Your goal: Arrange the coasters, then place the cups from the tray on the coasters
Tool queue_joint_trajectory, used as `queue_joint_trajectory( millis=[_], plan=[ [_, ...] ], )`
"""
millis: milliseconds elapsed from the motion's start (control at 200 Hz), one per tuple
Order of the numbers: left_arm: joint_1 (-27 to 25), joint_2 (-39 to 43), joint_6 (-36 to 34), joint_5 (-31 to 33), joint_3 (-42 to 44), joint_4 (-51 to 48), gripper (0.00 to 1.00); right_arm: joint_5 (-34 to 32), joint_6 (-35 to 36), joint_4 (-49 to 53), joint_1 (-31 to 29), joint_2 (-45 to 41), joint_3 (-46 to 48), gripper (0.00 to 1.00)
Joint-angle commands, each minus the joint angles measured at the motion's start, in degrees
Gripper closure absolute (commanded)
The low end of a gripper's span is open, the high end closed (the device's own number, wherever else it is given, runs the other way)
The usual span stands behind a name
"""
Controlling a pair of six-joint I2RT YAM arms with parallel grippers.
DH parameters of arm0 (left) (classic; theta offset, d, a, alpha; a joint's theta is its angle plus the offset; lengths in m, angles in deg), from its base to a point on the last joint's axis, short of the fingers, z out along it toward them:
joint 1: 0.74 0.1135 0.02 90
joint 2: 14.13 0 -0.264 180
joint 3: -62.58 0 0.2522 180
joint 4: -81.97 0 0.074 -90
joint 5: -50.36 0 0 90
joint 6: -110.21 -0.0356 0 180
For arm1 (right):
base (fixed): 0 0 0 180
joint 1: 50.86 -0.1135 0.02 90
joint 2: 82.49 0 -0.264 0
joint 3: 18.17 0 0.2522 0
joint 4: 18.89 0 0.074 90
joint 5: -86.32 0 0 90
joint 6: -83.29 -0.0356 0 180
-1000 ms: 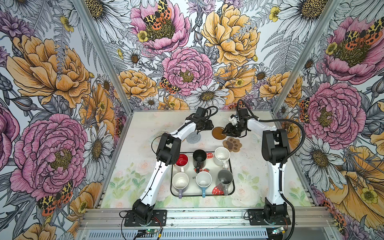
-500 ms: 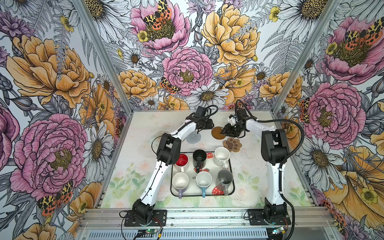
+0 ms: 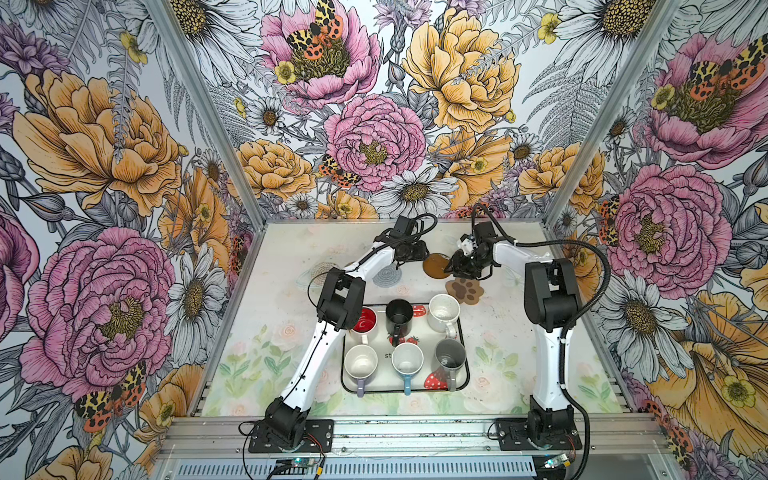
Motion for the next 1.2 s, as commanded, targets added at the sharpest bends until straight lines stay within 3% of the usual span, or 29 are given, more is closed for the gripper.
queue_joint_trajectory(
  millis=[0,696,1191],
  plan=[
    [-0.7,-1.1,0.7,-0.9,-1.4,0.1,0.54,-1.5,0.4,1.0,0.1,-0.3,-0.5,0.55],
    [-1.1,-2.4,0.3,-2.4,-2.3,0.1,0.56,-0.5,-1.5,1.1,0.3,6.7,-8.4,0.55],
    [0.6,3.4,-3.1,0.6,7.0,-1.0,0.61,1.1,-2.9,1.1,-2.6,9.6,-12.0,0.57]
  ],
)
